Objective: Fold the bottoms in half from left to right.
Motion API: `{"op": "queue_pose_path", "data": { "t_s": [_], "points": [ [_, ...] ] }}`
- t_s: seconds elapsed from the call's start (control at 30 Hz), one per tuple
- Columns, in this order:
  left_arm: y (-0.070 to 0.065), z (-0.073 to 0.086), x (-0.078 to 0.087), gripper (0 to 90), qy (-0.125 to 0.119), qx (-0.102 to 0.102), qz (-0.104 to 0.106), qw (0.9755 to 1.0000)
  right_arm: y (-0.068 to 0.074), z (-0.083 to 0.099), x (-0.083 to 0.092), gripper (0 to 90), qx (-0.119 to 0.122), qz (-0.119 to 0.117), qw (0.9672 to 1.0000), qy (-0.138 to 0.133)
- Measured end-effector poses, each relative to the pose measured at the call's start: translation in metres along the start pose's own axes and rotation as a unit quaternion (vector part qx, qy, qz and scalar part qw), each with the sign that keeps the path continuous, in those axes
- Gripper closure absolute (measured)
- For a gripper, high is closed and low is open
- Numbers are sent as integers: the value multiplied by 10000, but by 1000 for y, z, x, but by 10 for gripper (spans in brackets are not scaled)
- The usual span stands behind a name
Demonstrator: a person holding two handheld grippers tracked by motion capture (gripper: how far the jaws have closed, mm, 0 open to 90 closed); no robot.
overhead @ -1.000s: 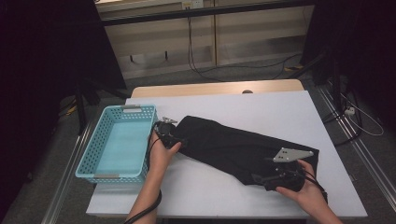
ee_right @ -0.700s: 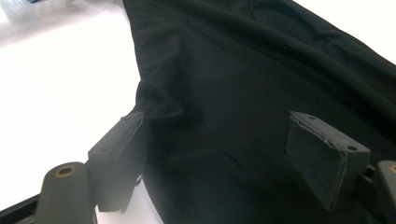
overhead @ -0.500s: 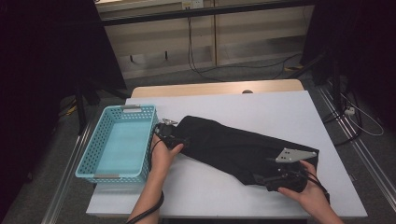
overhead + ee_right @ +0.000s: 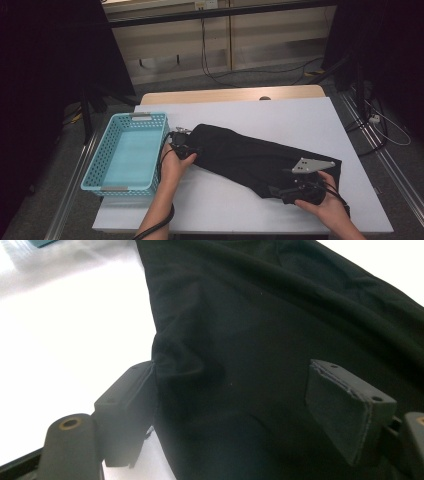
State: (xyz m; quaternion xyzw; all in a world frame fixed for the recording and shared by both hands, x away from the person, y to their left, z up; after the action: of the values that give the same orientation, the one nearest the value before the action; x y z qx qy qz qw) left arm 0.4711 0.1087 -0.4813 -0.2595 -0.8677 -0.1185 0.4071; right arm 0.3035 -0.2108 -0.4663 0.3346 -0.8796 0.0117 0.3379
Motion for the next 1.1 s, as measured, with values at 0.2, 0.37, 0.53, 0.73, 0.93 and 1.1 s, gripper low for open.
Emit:
{"op": "queue_pose_path", "data": {
  "t_s": [0.2,0.37,0.53,0.73,0.93,1.1],
  "points": [
    [-1,-3,4,741,80,128,148,9998,-1,-1,2,210,-10,9,10000,-42],
    [-1,-7,5,797,300,392,406,9980,-4,-2,4,204,-81,-6,9999,-104],
    [1,-14,9,822,529,360,421,9971,-6,-2,8,192,-98,-24,9998,-152],
    [16,-31,24,827,519,480,345,9969,-9,-4,11,141,-81,-27,9996,-251],
    [33,-36,36,827,491,543,147,9972,-11,-5,9,124,-84,-17,9997,-240],
    [38,-37,42,826,475,564,168,9971,-11,-6,8,122,-100,-36,9997,-229]
  ]
}}
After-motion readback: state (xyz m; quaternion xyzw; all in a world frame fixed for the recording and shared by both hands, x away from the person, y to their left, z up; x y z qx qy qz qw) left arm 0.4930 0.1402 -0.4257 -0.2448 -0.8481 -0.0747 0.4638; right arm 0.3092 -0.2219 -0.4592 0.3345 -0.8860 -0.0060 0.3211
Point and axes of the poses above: each handheld gripper's, and its own axes: x roughly backward along the jaws, z roughly out of its underside, y roughly to its left, the point moved 4 cm from there along -x, roughly forward along the jaws, and after that the axes turned 5 degrees about -x, right-handed, at the moved point
